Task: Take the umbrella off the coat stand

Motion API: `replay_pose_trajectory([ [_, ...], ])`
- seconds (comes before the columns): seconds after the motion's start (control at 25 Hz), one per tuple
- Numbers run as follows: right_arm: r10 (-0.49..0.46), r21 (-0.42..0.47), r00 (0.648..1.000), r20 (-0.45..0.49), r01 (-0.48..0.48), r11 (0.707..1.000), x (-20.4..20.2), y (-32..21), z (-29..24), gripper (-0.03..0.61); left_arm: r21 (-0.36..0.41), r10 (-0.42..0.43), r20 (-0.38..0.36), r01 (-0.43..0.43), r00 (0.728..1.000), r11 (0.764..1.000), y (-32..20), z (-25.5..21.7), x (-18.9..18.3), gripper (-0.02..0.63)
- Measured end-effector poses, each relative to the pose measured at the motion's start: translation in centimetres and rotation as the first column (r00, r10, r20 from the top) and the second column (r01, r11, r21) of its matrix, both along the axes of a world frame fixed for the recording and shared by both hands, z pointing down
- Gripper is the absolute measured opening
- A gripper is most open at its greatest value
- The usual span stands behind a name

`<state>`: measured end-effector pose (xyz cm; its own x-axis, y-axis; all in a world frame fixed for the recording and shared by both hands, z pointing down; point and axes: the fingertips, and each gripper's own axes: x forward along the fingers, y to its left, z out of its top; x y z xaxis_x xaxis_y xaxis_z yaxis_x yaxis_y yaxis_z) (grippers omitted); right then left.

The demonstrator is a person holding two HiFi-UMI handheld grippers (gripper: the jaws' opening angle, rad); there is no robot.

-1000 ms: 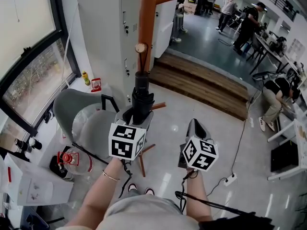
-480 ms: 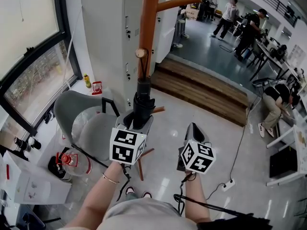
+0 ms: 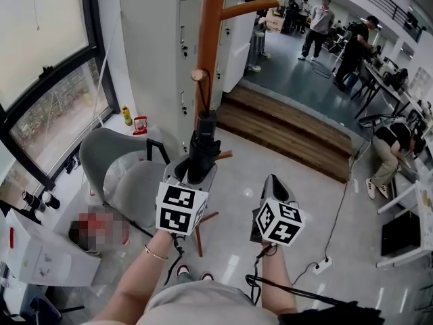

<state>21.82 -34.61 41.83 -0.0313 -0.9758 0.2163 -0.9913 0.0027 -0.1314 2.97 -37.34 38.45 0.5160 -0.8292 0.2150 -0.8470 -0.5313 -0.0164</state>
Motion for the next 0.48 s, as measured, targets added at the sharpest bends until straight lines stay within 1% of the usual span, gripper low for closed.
replay_pose_trajectory([
  [0.48,-0.033,0.002,0.999,0.0,0.033,0.999,-0.7,0.5,-0.2,0.005,0.039,-0.023,-0.002,0.023,1.0,0.999,1.4,-2.0,-0.7,0.221],
])
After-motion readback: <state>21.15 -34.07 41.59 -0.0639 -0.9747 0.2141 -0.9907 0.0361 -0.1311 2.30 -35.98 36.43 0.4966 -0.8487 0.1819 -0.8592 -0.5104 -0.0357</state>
